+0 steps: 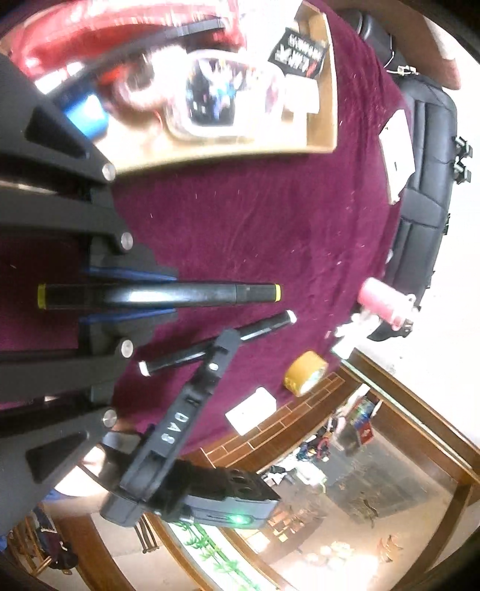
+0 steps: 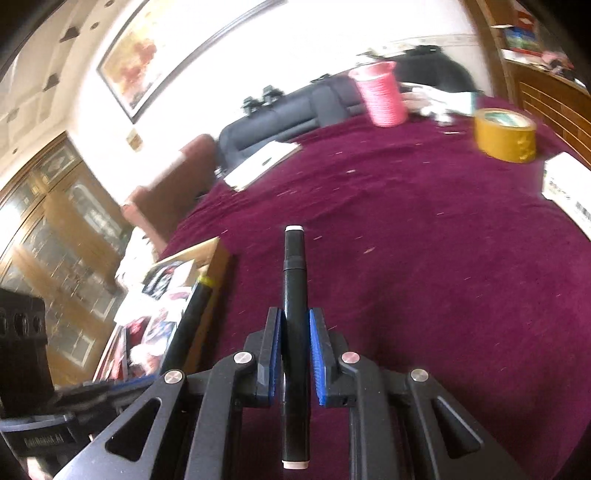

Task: Organize objects
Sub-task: 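Carry both markers over the tray, then lower the markers into the tray and open both tools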

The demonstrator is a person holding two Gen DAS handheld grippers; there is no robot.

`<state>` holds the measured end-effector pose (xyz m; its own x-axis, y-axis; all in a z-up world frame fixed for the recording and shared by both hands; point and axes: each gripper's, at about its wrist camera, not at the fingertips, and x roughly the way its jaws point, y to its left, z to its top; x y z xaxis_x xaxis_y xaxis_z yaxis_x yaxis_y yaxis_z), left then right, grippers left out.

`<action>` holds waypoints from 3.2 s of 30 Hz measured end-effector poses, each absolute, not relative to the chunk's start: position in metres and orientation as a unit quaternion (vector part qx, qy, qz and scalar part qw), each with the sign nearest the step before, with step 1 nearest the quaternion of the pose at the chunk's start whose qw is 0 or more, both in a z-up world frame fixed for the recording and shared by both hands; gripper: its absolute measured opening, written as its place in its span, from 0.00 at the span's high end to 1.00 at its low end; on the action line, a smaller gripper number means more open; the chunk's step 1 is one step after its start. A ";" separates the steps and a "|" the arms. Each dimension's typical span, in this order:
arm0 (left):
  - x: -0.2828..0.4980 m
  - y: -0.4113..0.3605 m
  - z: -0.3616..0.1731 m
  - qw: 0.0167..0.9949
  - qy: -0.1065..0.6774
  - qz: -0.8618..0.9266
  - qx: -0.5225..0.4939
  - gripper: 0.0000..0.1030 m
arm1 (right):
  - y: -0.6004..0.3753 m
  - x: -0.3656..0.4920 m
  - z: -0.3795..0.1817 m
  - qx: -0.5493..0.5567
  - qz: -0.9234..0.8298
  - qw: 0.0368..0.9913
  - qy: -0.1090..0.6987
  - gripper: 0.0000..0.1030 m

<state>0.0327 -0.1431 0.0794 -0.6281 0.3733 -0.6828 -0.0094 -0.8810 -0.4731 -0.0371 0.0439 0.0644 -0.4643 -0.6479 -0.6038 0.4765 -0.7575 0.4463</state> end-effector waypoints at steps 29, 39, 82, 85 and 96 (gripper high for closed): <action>0.134 -0.297 0.079 -0.004 -0.290 0.894 -0.342 0.86 | -0.106 0.057 0.079 0.405 -0.794 0.454 -0.004 0.84; 0.131 -0.308 0.067 -0.020 -0.291 0.890 -0.350 0.86 | -0.119 0.045 0.069 0.423 -0.794 0.437 0.000 0.84; 0.092 -0.288 0.060 -0.083 -0.199 0.904 -0.370 0.85 | -0.149 -0.009 0.048 0.442 -0.814 0.376 0.018 0.83; 0.093 -0.285 0.060 -0.088 -0.191 0.906 -0.368 0.85 | -0.149 -0.007 0.048 0.441 -0.815 0.375 0.018 0.83; 0.097 -0.278 0.061 -0.095 -0.167 0.912 -0.363 0.73 | -0.149 -0.003 0.048 0.438 -0.818 0.371 0.030 0.83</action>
